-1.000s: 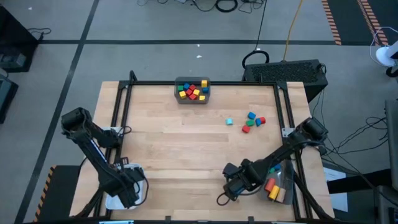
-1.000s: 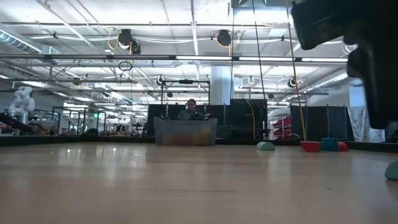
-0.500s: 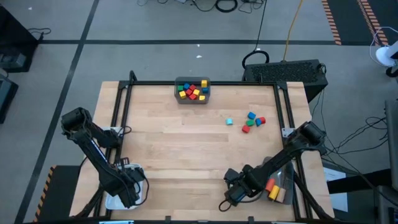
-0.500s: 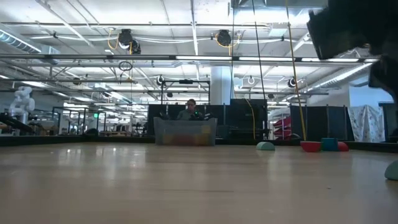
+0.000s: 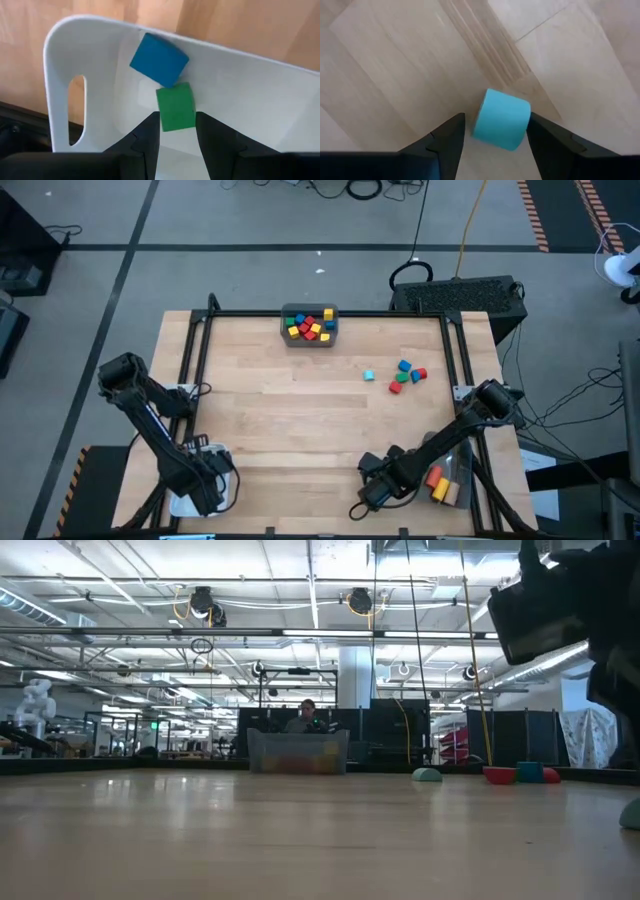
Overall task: Sort blocks by size
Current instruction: Put the light blue half circle block into the white bin
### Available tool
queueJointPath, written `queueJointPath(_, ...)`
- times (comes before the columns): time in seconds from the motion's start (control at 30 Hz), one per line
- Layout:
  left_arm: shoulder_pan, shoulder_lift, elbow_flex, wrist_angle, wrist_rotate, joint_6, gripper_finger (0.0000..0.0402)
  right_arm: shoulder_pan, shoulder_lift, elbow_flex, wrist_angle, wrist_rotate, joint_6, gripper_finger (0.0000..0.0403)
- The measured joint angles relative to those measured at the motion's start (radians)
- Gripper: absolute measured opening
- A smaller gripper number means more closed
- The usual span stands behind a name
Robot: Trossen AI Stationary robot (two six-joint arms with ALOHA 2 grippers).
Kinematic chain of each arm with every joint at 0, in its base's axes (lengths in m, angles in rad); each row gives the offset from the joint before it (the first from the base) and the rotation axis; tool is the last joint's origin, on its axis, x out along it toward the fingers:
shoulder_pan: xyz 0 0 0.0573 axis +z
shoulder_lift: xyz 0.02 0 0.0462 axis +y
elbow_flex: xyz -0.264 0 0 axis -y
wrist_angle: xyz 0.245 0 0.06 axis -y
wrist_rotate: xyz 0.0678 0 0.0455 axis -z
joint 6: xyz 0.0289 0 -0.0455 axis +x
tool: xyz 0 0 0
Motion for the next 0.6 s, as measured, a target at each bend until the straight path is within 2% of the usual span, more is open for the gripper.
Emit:
queueJointPath(0.3,-0.018,-0.007,0.073,-0.128,-0.117,-0.007,0.0129,0.000,-0.002,0.000,0.006,0.007,-0.034,0.0111)
queueJointPath(0.43,-0.019,-0.007,0.098,-0.141,-0.186,0.000,0.0129,0.000,-0.002,0.000,0.052,0.051,-0.076,0.0111)
queueJointPath(0.6,-0.019,-0.007,0.126,-0.141,-0.308,0.045,0.0129,-0.008,-0.004,0.000,0.188,0.079,-0.171,0.0114)
